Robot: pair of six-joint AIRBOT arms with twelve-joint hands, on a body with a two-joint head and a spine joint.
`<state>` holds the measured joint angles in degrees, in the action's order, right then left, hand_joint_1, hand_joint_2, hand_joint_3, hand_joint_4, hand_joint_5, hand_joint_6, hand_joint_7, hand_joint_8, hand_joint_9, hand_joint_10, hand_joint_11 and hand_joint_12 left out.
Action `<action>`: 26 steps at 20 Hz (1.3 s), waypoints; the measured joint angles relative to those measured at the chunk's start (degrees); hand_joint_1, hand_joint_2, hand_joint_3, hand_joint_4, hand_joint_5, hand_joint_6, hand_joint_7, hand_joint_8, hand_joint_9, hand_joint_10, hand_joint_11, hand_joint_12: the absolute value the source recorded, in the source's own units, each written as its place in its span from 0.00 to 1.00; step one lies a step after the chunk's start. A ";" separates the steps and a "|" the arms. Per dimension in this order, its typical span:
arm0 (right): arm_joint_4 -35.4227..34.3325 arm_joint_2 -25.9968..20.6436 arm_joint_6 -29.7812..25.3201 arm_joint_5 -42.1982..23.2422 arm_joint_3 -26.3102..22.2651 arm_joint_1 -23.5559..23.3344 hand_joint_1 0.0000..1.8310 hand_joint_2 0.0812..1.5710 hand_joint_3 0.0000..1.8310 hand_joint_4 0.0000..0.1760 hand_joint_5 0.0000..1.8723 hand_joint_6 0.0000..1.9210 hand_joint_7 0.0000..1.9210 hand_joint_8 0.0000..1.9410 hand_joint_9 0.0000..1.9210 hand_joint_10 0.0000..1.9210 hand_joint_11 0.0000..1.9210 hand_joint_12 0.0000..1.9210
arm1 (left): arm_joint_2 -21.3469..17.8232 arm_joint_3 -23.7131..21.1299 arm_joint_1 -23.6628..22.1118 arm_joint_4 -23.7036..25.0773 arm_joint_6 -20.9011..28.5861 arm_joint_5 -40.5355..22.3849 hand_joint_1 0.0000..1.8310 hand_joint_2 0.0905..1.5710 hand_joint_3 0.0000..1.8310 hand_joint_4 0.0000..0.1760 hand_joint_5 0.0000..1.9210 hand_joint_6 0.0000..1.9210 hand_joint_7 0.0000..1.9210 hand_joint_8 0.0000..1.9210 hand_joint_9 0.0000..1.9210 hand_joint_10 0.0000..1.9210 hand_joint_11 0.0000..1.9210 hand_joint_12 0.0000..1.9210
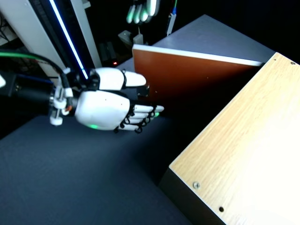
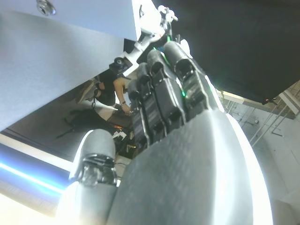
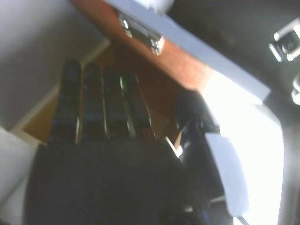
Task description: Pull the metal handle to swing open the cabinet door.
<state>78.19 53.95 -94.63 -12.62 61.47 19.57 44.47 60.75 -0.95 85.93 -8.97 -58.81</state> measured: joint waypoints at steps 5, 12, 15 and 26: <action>2.25 0.94 -0.02 1.86 -0.44 -1.81 0.00 1.00 0.01 0.00 0.13 0.00 0.13 0.00 0.12 0.00 0.00 0.35 | 0.00 0.00 0.00 0.02 0.00 0.04 0.00 1.00 0.04 0.00 0.20 0.00 0.22 0.00 0.21 0.00 0.04 0.39; 5.70 1.88 0.02 5.18 -4.55 -2.62 0.00 1.00 0.01 0.00 0.13 0.00 0.12 0.00 0.11 0.00 0.00 0.34 | 0.00 0.00 0.00 0.00 0.00 0.00 0.00 1.00 0.04 0.00 0.20 0.00 0.22 0.00 0.21 0.00 0.04 0.39; 5.88 1.68 0.00 6.95 -5.86 -3.23 0.00 1.00 0.01 0.00 0.12 0.00 0.12 0.00 0.11 0.00 0.00 0.34 | 0.00 0.00 0.00 0.00 0.00 0.00 0.00 1.00 0.04 0.00 0.21 0.00 0.22 0.00 0.21 0.00 0.04 0.40; 5.84 4.63 0.00 8.37 -8.76 -3.26 0.00 1.00 0.01 0.00 0.13 0.00 0.12 0.00 0.11 0.00 0.00 0.34 | 0.00 0.00 0.00 0.00 0.00 0.00 0.00 1.00 0.04 0.00 0.20 0.00 0.22 0.00 0.21 0.00 0.04 0.40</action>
<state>84.03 58.59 -94.63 -4.25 52.71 16.32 44.47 60.75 -0.95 85.93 -8.97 -58.81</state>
